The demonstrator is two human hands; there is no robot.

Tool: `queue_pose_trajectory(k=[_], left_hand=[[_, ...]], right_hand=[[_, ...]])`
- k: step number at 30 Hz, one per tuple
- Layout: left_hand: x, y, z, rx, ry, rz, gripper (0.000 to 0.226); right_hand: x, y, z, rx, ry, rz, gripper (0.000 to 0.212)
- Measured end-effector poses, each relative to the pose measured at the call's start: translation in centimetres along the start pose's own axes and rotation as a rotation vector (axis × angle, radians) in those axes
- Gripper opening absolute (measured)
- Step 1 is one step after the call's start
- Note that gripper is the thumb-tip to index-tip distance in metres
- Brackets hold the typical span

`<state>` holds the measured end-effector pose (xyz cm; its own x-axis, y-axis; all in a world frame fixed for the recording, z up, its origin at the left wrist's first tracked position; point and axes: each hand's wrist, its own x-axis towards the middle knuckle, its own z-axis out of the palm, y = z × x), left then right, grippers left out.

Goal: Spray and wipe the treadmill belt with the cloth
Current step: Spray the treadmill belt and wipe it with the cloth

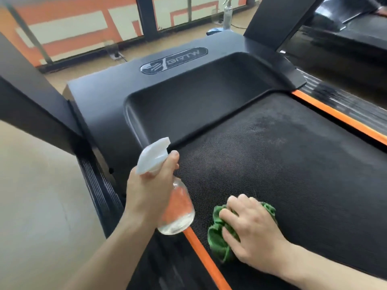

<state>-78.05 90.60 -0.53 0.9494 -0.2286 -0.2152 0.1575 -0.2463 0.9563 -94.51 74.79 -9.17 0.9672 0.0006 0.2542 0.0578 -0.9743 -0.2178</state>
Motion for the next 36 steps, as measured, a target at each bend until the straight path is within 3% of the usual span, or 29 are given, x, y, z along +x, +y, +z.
queue_pose_trajectory(k=[2,4,7,10,12,16,21,24,26,29,33,36], left_hand=[[-0.4,0.1,-1.7,0.045,0.004,0.033,0.024],[-0.4,-0.2,-3.5,0.097,0.0,0.031,0.025],[-1.2,-1.3,-5.6,0.12,-0.023,-0.023,0.029],[-2.0,-2.3,-6.4,0.079,-0.053,-0.083,0.033],[-2.4,-2.6,-6.5,0.098,-0.06,-0.072,0.035],[-2.5,-2.7,-6.8,0.108,-0.036,-0.041,0.036],[-2.5,-2.8,-6.7,0.185,-0.058,-0.014,0.041],[-2.4,-2.9,-6.1,0.187,-0.061,-0.001,0.037],[-2.1,-2.9,-5.9,0.202,-0.063,-0.01,0.041],[-1.9,-3.1,-6.0,0.199,-0.061,-0.004,0.042],[-1.5,-3.0,-6.3,0.147,-0.059,-0.031,0.041],[-1.3,-3.1,-6.5,0.145,-0.043,-0.056,0.038]], right_hand=[[0.7,1.5,-0.3,-0.034,-0.002,-0.117,0.017],[4.1,3.9,0.7,-0.092,0.06,-0.047,0.019],[12.3,6.9,2.4,-0.223,0.181,0.429,0.028],[17.8,5.6,3.7,-0.204,0.14,0.783,0.03],[17.9,2.5,4.5,-0.212,0.14,0.719,0.028],[13.0,-3.0,5.0,-0.142,0.085,0.257,0.026],[4.9,-3.2,2.0,-0.077,-0.017,-0.033,0.018],[4.9,-1.6,1.9,-0.095,0.001,-0.201,0.017],[7.8,0.1,2.7,-0.129,0.053,-0.202,0.016],[14.0,2.2,4.3,-0.218,0.143,0.008,0.026],[19.1,2.1,5.3,-0.251,0.075,0.264,0.026],[15.5,0.5,4.6,-0.196,0.071,0.217,0.027]])
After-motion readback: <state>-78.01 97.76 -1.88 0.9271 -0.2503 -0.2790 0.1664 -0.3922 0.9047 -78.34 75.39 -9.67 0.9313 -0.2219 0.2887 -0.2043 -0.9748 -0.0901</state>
